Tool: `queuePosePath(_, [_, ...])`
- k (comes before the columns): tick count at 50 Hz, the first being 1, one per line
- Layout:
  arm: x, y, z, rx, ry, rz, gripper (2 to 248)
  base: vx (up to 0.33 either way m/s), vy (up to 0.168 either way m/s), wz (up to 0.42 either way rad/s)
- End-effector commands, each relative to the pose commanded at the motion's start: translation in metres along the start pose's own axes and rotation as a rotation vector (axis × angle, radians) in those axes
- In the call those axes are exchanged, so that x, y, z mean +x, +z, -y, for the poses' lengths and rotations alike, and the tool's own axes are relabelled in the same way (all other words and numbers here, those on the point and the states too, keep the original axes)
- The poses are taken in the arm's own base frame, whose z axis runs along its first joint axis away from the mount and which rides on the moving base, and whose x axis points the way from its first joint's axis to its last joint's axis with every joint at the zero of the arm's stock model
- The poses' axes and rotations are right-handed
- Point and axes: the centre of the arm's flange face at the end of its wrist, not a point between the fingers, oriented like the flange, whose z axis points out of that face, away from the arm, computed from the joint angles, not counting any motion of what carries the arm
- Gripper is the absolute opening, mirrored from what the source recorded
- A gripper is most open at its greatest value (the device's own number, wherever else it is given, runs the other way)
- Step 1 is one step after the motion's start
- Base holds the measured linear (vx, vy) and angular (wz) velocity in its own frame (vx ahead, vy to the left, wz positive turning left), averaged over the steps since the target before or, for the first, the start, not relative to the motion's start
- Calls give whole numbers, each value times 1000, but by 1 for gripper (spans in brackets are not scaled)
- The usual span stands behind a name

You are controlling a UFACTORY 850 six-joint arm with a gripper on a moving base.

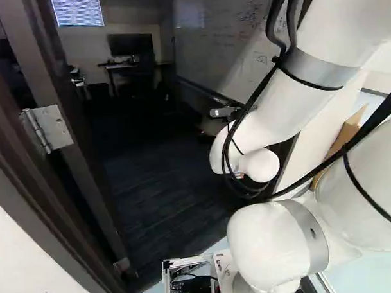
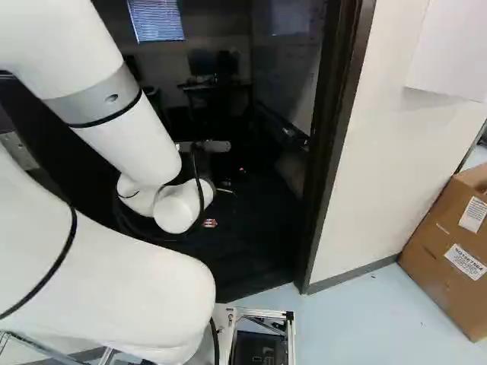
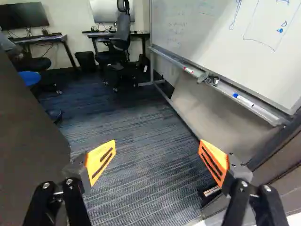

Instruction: Open the door and move inside

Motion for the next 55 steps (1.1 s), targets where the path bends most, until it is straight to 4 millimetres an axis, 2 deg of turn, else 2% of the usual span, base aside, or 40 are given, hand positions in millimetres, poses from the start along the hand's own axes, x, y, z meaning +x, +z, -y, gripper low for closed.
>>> queuePosePath(18, [0, 0, 0, 0, 0, 0, 247, 103, 3, -2])
queuePosePath(55, [0, 0, 0, 0, 0, 0, 247, 120, 28, 131])
